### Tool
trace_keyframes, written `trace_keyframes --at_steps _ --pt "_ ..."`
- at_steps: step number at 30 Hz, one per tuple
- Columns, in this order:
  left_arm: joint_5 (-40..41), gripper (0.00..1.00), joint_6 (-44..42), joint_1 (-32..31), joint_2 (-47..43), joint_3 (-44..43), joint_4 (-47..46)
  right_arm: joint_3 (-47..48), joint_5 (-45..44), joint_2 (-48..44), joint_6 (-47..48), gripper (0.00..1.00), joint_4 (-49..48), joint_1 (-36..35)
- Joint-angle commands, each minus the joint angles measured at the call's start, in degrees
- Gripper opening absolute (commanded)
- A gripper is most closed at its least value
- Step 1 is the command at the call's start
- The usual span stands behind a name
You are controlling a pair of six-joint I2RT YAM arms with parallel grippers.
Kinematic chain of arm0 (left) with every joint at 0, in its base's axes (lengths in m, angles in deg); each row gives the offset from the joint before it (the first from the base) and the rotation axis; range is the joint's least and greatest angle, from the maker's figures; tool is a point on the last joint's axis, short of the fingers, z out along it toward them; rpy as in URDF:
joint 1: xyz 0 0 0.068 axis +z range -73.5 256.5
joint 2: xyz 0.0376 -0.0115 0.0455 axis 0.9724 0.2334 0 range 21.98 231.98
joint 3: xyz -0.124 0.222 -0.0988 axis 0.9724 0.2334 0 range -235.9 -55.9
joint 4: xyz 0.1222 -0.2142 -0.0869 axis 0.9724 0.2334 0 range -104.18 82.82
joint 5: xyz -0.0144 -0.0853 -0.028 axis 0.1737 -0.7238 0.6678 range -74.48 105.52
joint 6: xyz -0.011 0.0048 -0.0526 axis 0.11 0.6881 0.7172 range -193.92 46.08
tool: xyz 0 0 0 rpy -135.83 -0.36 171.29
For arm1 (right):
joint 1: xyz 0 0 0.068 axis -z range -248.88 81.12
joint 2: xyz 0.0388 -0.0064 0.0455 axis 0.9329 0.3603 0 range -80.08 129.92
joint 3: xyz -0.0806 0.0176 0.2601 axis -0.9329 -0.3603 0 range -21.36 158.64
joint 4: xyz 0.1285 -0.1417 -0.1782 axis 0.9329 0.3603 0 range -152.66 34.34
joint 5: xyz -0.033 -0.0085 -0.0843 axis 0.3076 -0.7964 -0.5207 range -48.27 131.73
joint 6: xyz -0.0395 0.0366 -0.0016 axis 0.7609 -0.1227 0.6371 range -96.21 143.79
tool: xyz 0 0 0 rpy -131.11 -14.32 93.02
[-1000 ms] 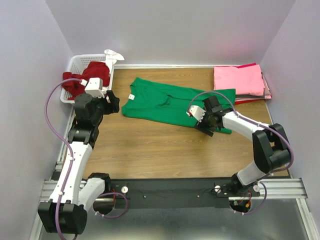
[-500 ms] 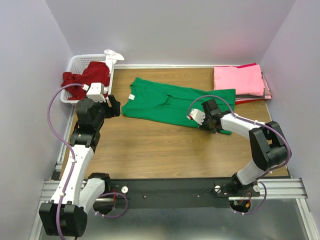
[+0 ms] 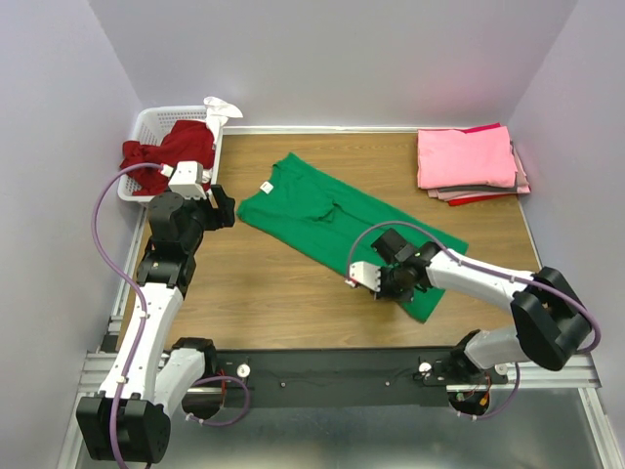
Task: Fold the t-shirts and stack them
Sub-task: Fold the tshirt
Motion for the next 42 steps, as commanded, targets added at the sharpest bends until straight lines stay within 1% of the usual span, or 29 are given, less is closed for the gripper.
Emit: trace_keyframes --at_steps 1,2,4,7,8,10,11,13,14,15,17,18,19,20,21,22,23,24,26,27,33,34,38,42 --pt "-0.75 0.8 -0.43 0.17 -0.19 0.11 -1.58 1.52 10.08 -2.38 -3.87 0.01 8.64 -5.33" --pt "-0.84 0.8 -0.43 0.17 -0.1 0.11 -1.58 3.53 13.32 -2.11 -3.97 0.01 9.69 -5.77" --pt "-1.1 0.8 -0.43 0.17 -0.01 0.03 -1.58 5.48 15.54 -0.71 -3.97 0.03 12.07 -6.3" --pt "-0.92 0.8 -0.52 0.17 -0.01 0.03 -1.49 9.25 17.13 0.43 -3.62 0.25 14.44 -6.83" --pt "-0.75 0.8 -0.52 0.17 -0.1 0.11 -1.58 12.05 16.44 0.44 -3.53 0.39 15.58 -6.92" --pt "-0.75 0.8 -0.52 0.17 -0.19 0.11 -1.58 15.05 13.98 -0.44 -3.62 0.53 15.77 -6.65" --pt "-0.66 0.8 -0.61 0.17 -0.01 0.03 -1.58 17.94 13.53 -0.53 -3.44 0.65 15.07 -5.26" --pt "-0.75 0.8 -0.52 0.17 0.08 0.11 -1.58 21.9 15.01 1.47 -2.92 0.7 14.62 -2.19" --pt "-0.84 0.8 -0.52 0.17 0.25 0.03 -1.58 23.75 17.98 2.71 -2.74 0.73 14.45 -0.43" --pt "-0.84 0.8 -0.52 0.17 0.34 0.11 -1.66 25.85 19.14 4.11 -2.91 0.75 13.14 3.5" --pt "-0.92 0.8 -0.52 0.17 0.43 0.11 -1.66 32.44 23.17 8.59 -5.63 0.75 11.21 7.74" --pt "-0.92 0.8 -0.61 0.17 0.43 0.11 -1.66 34.9 24.76 14.53 -7.55 0.77 8.85 12.63" --pt "-1.01 0.8 -0.61 0.26 0.43 0.2 -1.75 37.63 27.04 17.98 -10.71 0.77 8.56 14.68" --pt "-1.1 0.8 -0.61 0.17 0.43 0.11 -1.75 44.79 31.41 21.41 -12.39 0.77 8.47 16.44" --pt "-1.1 0.8 -0.61 0.17 0.43 0.2 -1.75 47.99 32.94 29.01 -14.41 0.77 8.47 17.77" --pt "-1.27 0.8 -0.61 0.17 0.6 0.2 -1.84 51.94 34.78 32.22 -17.82 0.77 8.56 19.52" --pt "-1.19 0.8 -0.78 0.17 0.78 0.2 -1.84 57.72 36.8 35.56 -19.16 0.77 8.73 20.06" --pt "-1.36 0.8 -0.7 0.17 0.87 0.2 -1.84 60.82 37.17 40.12 -20.22 0.77 8.39 20.41" --pt "-1.19 0.8 -0.78 0.17 1.04 0.11 -1.75 65.93 37.87 44.8 -23.47 0.77 8.38 20.5" --pt "-1.36 0.8 -0.78 0.17 1.04 0.11 -1.67 71.17 37.87 48.48 -25.4 0.77 8.3 20.68" --pt "-2.33 0.8 -0.7 0.17 1.83 0.2 -2.19 86.93 36.47 59.22 -30.15 0.77 7.68 21.56" --pt "-2.5 0.8 -0.69 0.17 2.27 0.03 -2.19 88.35 35.86 61.85 -31.64 0.77 7.51 21.65" --pt "-3.29 0.8 -0.7 0.17 2.54 0.2 -2.45 92.05 32.61 65.99 -34.38 0.77 6.28 21.65" --pt "-4.0 0.8 -0.69 0.17 3.24 0.2 -2.54 93.46 29.97 67.67 -36.57 0.77 4.79 21.65"
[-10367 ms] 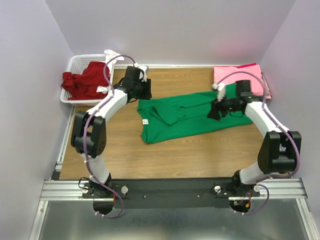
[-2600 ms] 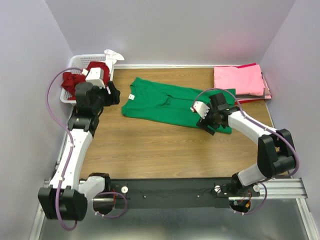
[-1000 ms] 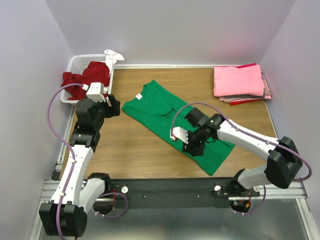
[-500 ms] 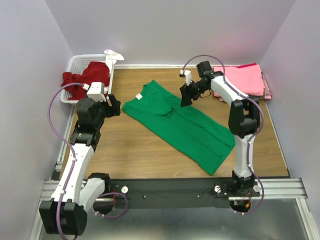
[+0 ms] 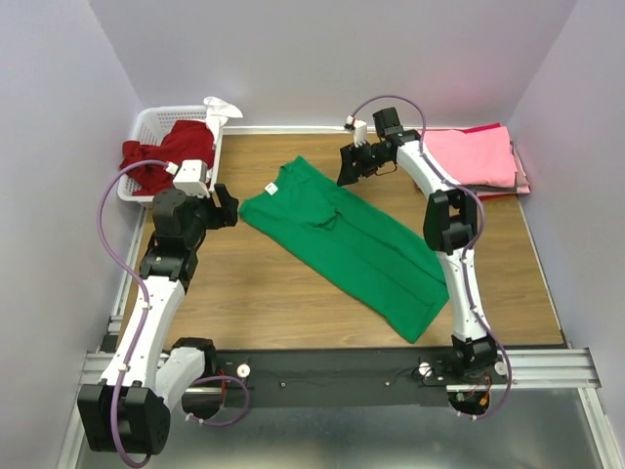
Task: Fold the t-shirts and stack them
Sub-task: Fold the tshirt
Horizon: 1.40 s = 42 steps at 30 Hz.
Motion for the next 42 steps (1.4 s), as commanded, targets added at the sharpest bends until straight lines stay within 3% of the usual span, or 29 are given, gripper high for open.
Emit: trace_keyframes --at_steps 1,7,10,14,16,17,19,20,23,30,34,35,36,37,38,42 --pt "-2.05 0.8 -0.61 0.17 0.55 0.11 -1.36 2.71 -4.02 3.26 -3.9 0.77 -1.82 -0.01" --pt "-1.88 0.8 -0.61 0.17 0.46 0.29 -1.36 2.02 -0.78 5.63 -5.22 0.75 -2.61 -0.1" --pt "-2.05 0.8 -0.69 0.17 0.55 0.11 -1.36 -0.27 1.77 5.72 -5.22 0.66 -2.53 -0.36" --pt "-2.41 0.8 -0.61 0.17 0.64 0.2 -1.54 -2.29 5.19 5.37 -5.66 0.5 -2.53 -0.71" --pt "-2.58 0.8 -0.61 0.17 0.64 0.11 -1.54 -2.99 6.51 5.37 -5.92 0.37 -2.53 -1.24" --pt "-2.58 0.8 -0.61 0.17 0.64 0.11 -1.54 -3.0 6.52 5.37 -6.01 0.37 -2.53 -1.42" --pt "-2.85 0.8 -0.61 0.17 0.64 0.11 -1.63 -2.04 6.17 5.72 -6.8 0.24 -2.62 -1.77" --pt "-3.02 0.8 -0.61 0.17 0.55 0.2 -1.63 -1.25 4.51 5.98 -7.24 0.15 -2.79 -1.86" --pt "-3.2 0.8 -0.61 0.26 0.73 0.29 -1.71 2.26 -4.94 7.04 -10.13 0.0 -4.54 -1.6" --pt "-3.37 0.8 -0.61 0.17 1.43 0.29 -1.8 10.08 -23.51 9.5 -19.72 0.0 -11.04 0.95" --pt "-3.99 0.8 -0.69 0.17 2.4 0.29 -1.8 11.33 -24.86 10.2 -19.9 0.01 -12.72 1.74" --pt "-3.99 0.8 -0.69 0.17 2.49 0.2 -1.8 11.42 -24.34 10.12 -19.29 0.08 -12.81 1.92" --pt "-4.16 0.8 -0.69 0.17 2.57 0.2 -1.89 11.33 -22.68 9.94 -18.24 0.37 -12.81 1.83" --pt "-4.25 0.8 -0.61 0.17 2.66 0.2 -1.8 11.16 -22.4 9.51 -17.53 0.49 -12.81 1.83" --pt "-4.17 0.8 -0.61 0.17 2.66 0.2 -1.8 10.11 -21.7 7.85 -15.79 0.67 -12.72 1.92" --pt "-3.99 0.8 -0.87 0.17 1.79 0.2 -1.98 3.35 -23.18 -0.91 -9.36 0.97 -12.72 1.83"
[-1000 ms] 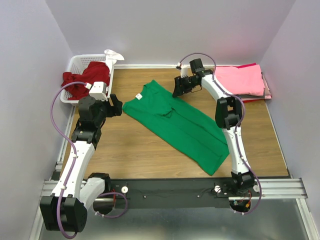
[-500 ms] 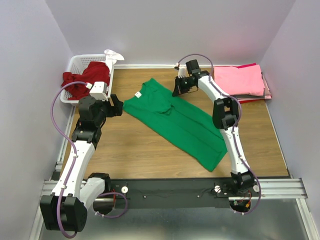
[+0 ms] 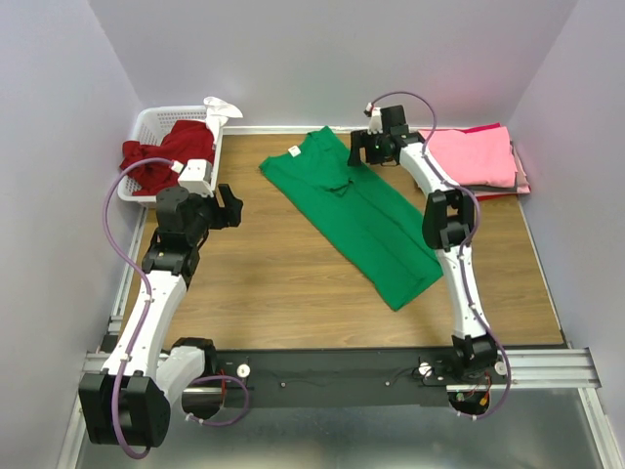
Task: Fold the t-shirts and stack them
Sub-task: Fold the tshirt
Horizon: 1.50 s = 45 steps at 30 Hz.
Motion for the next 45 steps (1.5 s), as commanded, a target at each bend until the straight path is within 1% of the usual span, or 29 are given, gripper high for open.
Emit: trace_keyframes --at_steps 1,2,3,4,5,6,7,8,9,10,12,13,17,19,20,23,24,26,27,30,31,33,37,39,42,43,44,45 --pt "-1.6 0.83 -0.78 0.17 -1.04 0.38 -1.37 -7.02 -2.68 -10.89 7.82 1.0 -0.88 -0.53" --pt "-1.87 0.88 -0.61 0.17 -0.86 0.55 -1.45 -9.3 -2.69 -13.87 11.23 1.0 -0.88 -0.61" --pt "-3.18 0.94 -0.08 0.17 -0.43 1.25 -2.15 -15.24 -2.08 -19.21 14.57 1.0 -0.96 -0.61" --pt "-4.06 0.95 0.01 0.17 0.1 1.26 -2.33 -18.17 -1.9 -22.39 16.08 1.0 -0.96 -0.61" --pt "-6.24 0.95 0.01 0.17 0.45 1.0 -2.07 -20.99 -1.64 -25.38 17.75 1.0 -0.96 -0.61" --pt "-7.4 0.95 0.1 0.17 0.72 0.82 -2.33 -28.5 0.89 -28.29 19.94 1.0 -0.96 -0.53" --pt "-8.28 0.95 0.27 0.17 0.98 0.99 -2.77 -32.05 2.31 -31.88 22.14 1.0 -0.96 -0.61" --pt "-8.9 0.95 0.36 0.17 0.9 1.17 -2.95 -36.09 3.63 -37.92 25.47 1.0 -1.05 -0.61" --pt "-9.69 0.95 0.53 0.17 0.64 1.34 -3.12 -42.48 5.73 -41.29 26.54 1.0 -1.05 -0.53" --pt "-10.91 0.95 0.71 0.17 0.55 1.61 -3.73 -46.29 7.05 -46.98 28.38 1.0 -0.88 -0.61" --pt "-12.32 0.95 1.24 0.08 0.2 2.22 -4.53 -52.8 10.47 -53.42 30.24 1.0 -1.05 -0.61" --pt "-12.94 0.95 1.33 -0.18 0.37 2.22 -4.79 -59.36 11.54 -56.06 30.94 1.0 -0.97 -0.61" --pt "-16.63 0.94 2.82 -1.67 2.56 2.58 -5.06 -73.37 14.18 -71.34 34.72 1.0 -1.05 -0.44" --pt "-17.86 0.92 4.22 -2.38 3.96 2.92 -5.06 -77.68 15.14 -75.67 36.48 1.0 -1.14 0.08" --pt "-18.39 0.92 6.14 -3.77 4.41 3.19 -6.45 -81.53 16.11 -77.34 36.83 1.0 -1.23 0.61" --pt "-17.79 0.92 9.23 -7.47 5.38 4.59 -7.6 -85.87 21.73 -83.06 36.05 1.0 -2.89 5.7" --pt "-15.95 0.92 10.89 -10.87 5.47 5.21 -7.69 -87.97 22.88 -83.94 35.79 1.0 -3.33 7.02" --pt "-13.83 0.92 13.27 -14.23 5.12 6.26 -9.26 -89.83 25.78 -86.23 34.91 1.0 -4.3 9.49" --pt "-12.52 0.92 16.41 -17.03 4.85 8.09 -10.06 -91.75 27.18 -87.19 34.91 1.0 -4.48 10.71" --pt "-10.59 0.89 21.09 -20.21 4.76 10.92 -13.49 -92.91 27.37 -87.64 34.99 1.0 -4.83 11.69" --pt "-9.79 0.89 23.63 -22.31 4.85 12.32 -14.02 -93.17 27.37 -87.73 34.99 1.0 -4.74 12.04" --pt "-6.19 0.88 26.8 -25.65 5.11 13.21 -14.46 -92.91 27.28 -87.2 34.91 1.0 -4.83 12.22" --pt "-0.04 0.88 30.85 -27.25 6.78 13.04 -14.03 -93.09 29.13 -87.11 34.99 1.0 -4.74 12.22" --pt "3.55 0.88 32.61 -27.25 9.67 11.9 -13.41 -93.09 29.3 -87.46 34.99 1.0 -4.83 12.22" --pt "8.04 0.88 34.28 -26.82 16.34 9.0 -11.66 -93.26 29.13 -87.73 35.08 1.0 -4.74 12.22" --pt "8.41 0.88 34.29 -26.55 20.54 6.38 -11.74 -93.26 28.87 -87.9 34.99 1.0 -4.83 12.22" --pt "8.59 0.88 34.72 -26.2 22.85 4.96 -11.48 -93.26 28.86 -87.91 35.08 1.0 -4.83 12.22" --pt "8.67 0.86 35.33 -25.15 25.22 1.55 -10.6 -93.26 28.78 -87.99 35.08 1.0 -4.74 12.22"
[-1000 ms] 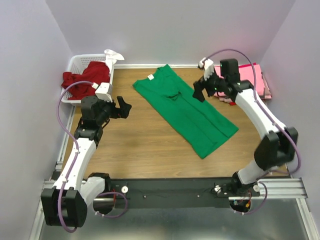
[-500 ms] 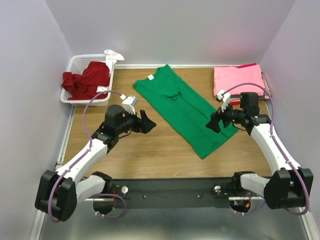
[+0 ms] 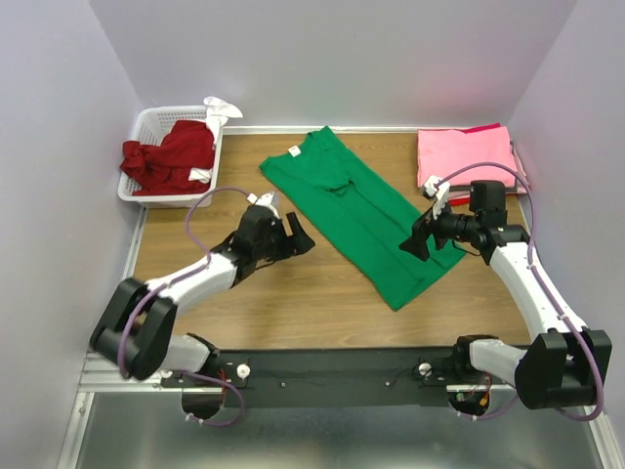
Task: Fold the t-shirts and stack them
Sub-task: Fold the tshirt
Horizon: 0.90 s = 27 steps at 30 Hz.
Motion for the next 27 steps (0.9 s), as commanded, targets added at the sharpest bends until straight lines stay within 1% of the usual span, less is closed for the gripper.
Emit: trace_keyframes --at_steps 1,2,3,4,5,6,8,13,14,15,16,17,22,23,24,26,27 --pt "5.7 0.85 3.76 2.0 8.79 -8.37 1.62 -1.11 1.56 -1.18 0.59 1.0 -1.05 0.44" --pt "5.53 0.82 4.02 2.53 13.17 -10.13 1.97 -1.11 1.56 -1.26 0.59 1.0 -1.05 0.44" --pt "4.83 0.77 4.28 3.05 15.21 -11.63 2.67 -1.2 1.56 -1.35 0.59 1.0 -1.05 0.52" --pt "4.3 0.71 4.2 3.93 19.06 -14.86 2.94 -1.2 1.74 -1.44 0.5 1.0 -1.05 0.52" --pt "3.95 0.67 4.2 4.46 20.84 -16.2 3.03 -1.29 1.83 -1.62 0.59 1.0 -1.05 0.52" --pt "3.68 0.65 4.46 4.9 22.34 -17.34 3.29 -1.29 2.0 -1.53 0.59 1.0 -1.05 0.61" --pt "3.59 0.65 4.72 6.13 26.28 -20.25 3.47 -1.29 2.18 -1.7 0.59 1.0 -1.05 0.61" --pt "5.17 0.65 3.67 7.72 31.75 -27.27 6.45 -1.2 2.18 -2.06 0.59 1.0 -0.96 0.7" --pt "5.87 0.65 3.15 8.07 33.41 -28.33 8.2 -1.2 2.18 -2.23 0.59 1.0 -0.96 0.7" --pt "6.14 0.61 2.71 8.24 34.21 -30.69 8.91 -1.2 2.18 -2.23 0.59 1.0 -0.96 0.7" --pt "6.14 0.61 2.36 8.42 35.87 -31.93 9.44 -1.2 2.18 -2.23 0.59 1.0 -0.96 0.7" --pt "6.31 0.58 1.92 8.68 36.76 -32.99 10.66 -1.11 2.18 -2.32 0.59 1.0 -0.96 0.7" --pt "7.81 0.54 0.69 9.3 41.68 -40.89 15.24 -1.11 2.27 -2.41 0.59 1.0 -0.96 0.61" --pt "7.9 0.54 0.68 9.47 43.08 -41.69 15.86 -1.11 2.18 -2.5 0.59 1.0 -0.96 0.7" --pt "8.07 0.5 0.51 9.74 43.62 -43.09 16.65 -1.11 2.27 -2.5 0.5 1.0 -1.05 0.7" --pt "8.07 0.5 0.33 10.09 45.02 -44.33 17.27 -1.11 2.27 -2.67 0.59 1.0 -0.96 0.7" --pt "8.07 0.45 0.16 10.26 45.38 -44.77 17.88 -1.11 2.27 -2.76 0.59 1.0 -0.88 0.61"
